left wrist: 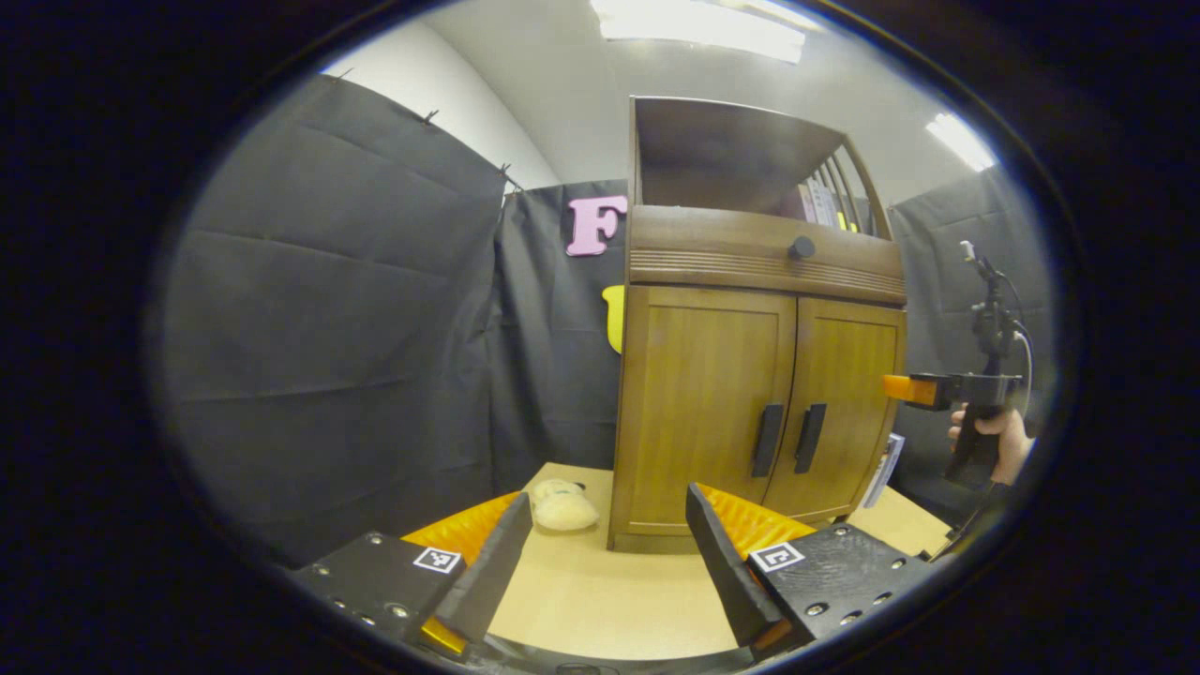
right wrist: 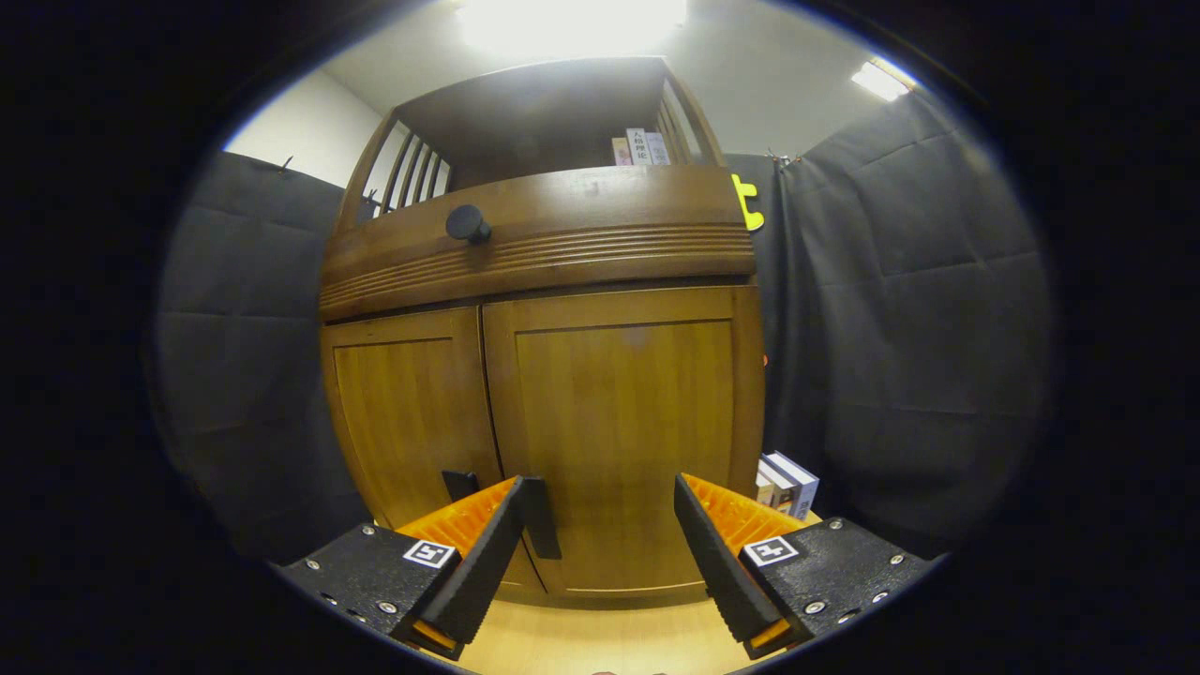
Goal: Open the right door of the double-door shoe cabinet with the right hand, and open the left door with the left hand.
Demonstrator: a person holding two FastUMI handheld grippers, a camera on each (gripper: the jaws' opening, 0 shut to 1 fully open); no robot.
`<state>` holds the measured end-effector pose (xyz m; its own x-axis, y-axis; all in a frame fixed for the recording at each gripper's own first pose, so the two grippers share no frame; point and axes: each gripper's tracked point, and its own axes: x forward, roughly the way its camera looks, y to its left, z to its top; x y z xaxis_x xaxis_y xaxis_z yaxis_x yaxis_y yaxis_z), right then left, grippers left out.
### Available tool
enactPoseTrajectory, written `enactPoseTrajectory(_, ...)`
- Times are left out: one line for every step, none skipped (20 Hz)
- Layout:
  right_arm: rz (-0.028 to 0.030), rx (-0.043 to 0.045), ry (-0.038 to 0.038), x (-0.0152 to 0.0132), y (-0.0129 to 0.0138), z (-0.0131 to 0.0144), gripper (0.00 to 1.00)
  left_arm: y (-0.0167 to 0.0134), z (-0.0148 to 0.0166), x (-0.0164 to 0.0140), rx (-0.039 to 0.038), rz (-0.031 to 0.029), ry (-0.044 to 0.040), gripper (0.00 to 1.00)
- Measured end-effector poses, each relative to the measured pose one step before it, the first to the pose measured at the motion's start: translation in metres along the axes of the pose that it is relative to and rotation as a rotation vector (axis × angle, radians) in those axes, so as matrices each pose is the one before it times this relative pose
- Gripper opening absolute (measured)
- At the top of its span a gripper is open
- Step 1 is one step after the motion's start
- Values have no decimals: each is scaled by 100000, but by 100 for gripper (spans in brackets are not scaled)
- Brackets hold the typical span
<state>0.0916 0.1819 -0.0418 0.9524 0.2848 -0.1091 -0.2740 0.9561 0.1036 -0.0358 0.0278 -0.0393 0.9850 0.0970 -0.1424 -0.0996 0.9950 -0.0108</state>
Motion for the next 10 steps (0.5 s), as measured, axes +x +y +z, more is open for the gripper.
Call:
enactPoseTrajectory(540, 535, 996, 1000, 618, -344, 96, 70, -48, 100, -193, 538, 1068, 100)
enactPoseTrajectory(1033, 484, 818, 886, 742, -413, 95, 6, -207, -1, 76, 652, 1081, 95)
enactPoseTrajectory(750, 264, 983, 852, 591, -296, 95, 120, -128, 40, 193, 923, 996, 90)
enactPoseTrajectory(507, -138, 696, 824, 465, -328, 95, 48, -257, 77, 24, 1019, 1104, 99)
enactPoseTrajectory(438, -517, 880, 977, 398, -338, 95, 29, -124, 195, -319, 867, 1129, 90)
enactPoseTrajectory(438, -572, 1004, 856, 214, -320, 95, 115, -349, 40, -696, 1093, 1349, 95)
enactPoseTrajectory(540, -416, 781, 807, 386, -65, 96, 109, -128, 149, -953, 1008, 1326, 95)
enactPoseTrajectory(490, -269, 511, 556, 186, -340, 95, 56, -114, 236, -1048, 987, 1364, 95)
enactPoseTrajectory(157, -149, 666, 916, 209, -342, 95, 70, -229, -49, -998, 1120, 1335, 90)
enactPoseTrajectory(168, -44, 689, 818, 156, -329, 95, 194, -209, 193, -815, 1228, 1232, 95)
